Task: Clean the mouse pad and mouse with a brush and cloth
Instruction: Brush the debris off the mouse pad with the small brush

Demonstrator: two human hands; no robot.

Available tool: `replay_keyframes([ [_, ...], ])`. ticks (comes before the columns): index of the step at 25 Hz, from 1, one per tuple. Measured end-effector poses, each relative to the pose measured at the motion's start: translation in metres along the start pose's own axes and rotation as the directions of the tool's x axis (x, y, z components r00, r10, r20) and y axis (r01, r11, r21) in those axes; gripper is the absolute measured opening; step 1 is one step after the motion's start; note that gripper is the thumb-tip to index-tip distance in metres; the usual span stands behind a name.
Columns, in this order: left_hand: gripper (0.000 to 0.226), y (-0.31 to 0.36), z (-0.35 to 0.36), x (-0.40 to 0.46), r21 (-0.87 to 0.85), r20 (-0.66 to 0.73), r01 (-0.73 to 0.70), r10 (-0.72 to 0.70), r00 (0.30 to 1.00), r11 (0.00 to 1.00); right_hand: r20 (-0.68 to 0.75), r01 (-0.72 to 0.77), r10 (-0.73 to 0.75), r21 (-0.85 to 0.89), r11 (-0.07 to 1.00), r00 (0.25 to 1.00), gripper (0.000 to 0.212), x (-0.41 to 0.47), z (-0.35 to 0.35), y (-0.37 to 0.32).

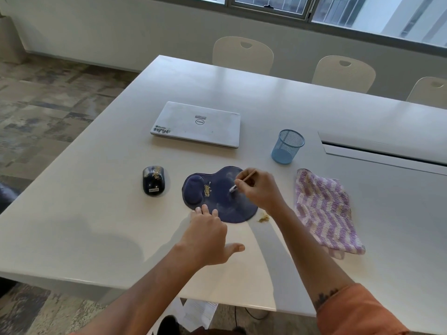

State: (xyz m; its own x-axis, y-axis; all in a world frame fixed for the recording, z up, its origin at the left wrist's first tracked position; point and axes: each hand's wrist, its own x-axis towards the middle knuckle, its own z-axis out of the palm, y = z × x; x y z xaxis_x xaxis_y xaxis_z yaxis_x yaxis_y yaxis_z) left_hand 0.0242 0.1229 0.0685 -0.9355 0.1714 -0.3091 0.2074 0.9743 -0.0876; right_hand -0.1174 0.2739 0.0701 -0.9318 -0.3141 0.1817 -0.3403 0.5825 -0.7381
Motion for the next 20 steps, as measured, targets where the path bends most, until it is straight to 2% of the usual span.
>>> replay_keyframes([
  [3,0.103,-0.001,-0.001,-0.001,0.002,-0.01,0.001,-0.001,1.0,1.0,0.039,0.006,-0.002,-0.105,0.994,0.999,0.008,-0.009,-0.003,0.009],
  [6,0.102,-0.002,0.001,0.0,0.002,-0.015,-0.003,0.003,1.0,1.0,0.17,0.007,0.036,-0.248,0.969,0.985,0.006,-0.023,-0.03,0.018],
  [8,0.101,-0.001,0.001,0.0,0.002,-0.012,-0.007,0.007,1.0,1.0,0.227,0.019,0.039,-0.249,0.968,0.973,0.007,-0.021,-0.043,0.015],
  [12,0.102,-0.001,0.001,0.001,-0.013,0.0,-0.009,0.009,1.0,1.0,0.05,0.052,-0.048,-0.091,0.994,0.998,0.009,-0.008,-0.02,0.001],
  [14,0.102,-0.001,0.002,0.001,-0.009,-0.002,-0.012,0.012,1.0,1.0,0.022,0.047,-0.046,-0.051,0.998,0.999,0.009,-0.009,-0.005,0.003],
  [17,0.103,-0.002,0.002,0.0,-0.001,-0.009,-0.014,0.014,1.0,1.0,0.063,0.005,0.003,-0.14,0.99,0.998,0.01,-0.02,-0.015,0.017],
  [20,0.102,-0.002,0.002,-0.001,-0.003,-0.019,-0.012,0.012,1.0,1.0,0.199,-0.037,0.087,-0.244,0.969,0.976,0.01,-0.031,-0.046,0.025],
])
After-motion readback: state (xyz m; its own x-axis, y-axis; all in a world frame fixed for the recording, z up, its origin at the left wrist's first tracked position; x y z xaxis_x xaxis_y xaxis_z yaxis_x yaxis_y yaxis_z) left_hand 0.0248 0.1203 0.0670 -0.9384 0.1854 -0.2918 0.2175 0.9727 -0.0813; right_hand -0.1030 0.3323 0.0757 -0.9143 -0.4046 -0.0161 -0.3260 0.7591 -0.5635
